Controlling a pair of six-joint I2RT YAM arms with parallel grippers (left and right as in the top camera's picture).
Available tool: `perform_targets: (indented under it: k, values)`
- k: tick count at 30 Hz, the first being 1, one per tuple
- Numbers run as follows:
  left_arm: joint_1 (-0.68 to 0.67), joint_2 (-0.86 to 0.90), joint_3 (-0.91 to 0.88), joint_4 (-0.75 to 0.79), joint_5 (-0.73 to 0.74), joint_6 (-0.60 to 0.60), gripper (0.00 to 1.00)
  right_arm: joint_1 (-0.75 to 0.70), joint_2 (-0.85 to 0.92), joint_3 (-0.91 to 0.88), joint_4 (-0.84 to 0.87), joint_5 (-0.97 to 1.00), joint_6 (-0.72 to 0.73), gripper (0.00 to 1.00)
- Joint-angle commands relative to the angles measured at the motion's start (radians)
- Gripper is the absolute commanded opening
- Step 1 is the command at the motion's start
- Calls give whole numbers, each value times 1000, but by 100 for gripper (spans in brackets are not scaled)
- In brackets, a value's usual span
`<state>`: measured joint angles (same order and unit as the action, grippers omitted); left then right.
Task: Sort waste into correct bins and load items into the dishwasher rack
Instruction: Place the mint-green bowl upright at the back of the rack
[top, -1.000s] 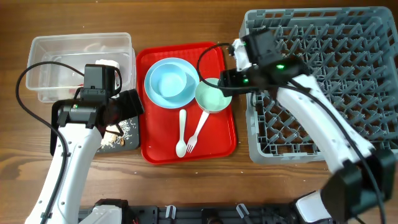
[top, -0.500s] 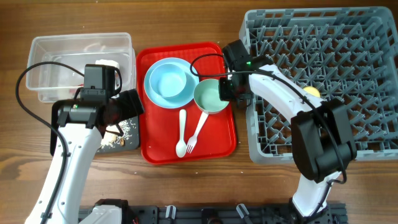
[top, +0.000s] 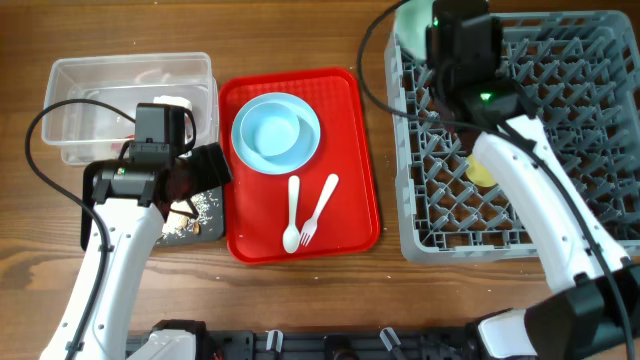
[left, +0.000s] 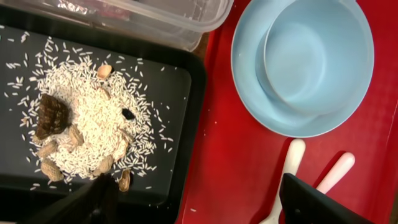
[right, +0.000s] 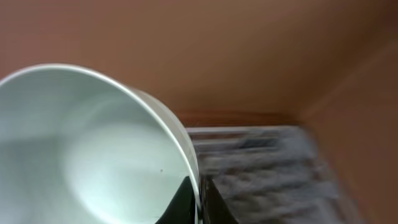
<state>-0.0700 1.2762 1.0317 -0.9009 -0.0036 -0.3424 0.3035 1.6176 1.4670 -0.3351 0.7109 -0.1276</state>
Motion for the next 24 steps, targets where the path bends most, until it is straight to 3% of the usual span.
perform_targets:
  k: [1,10,24]
  values:
    - [8,-13,3,11,-16,-9,85,-44,82,5,93,239,-268,4]
    - [8,-13,3,17,-16,-9,85,-46,381,5,236,370,-273,4]
    - [8,-13,3,17,-13,-9,86,8,421,-1,198,396,-261,8]
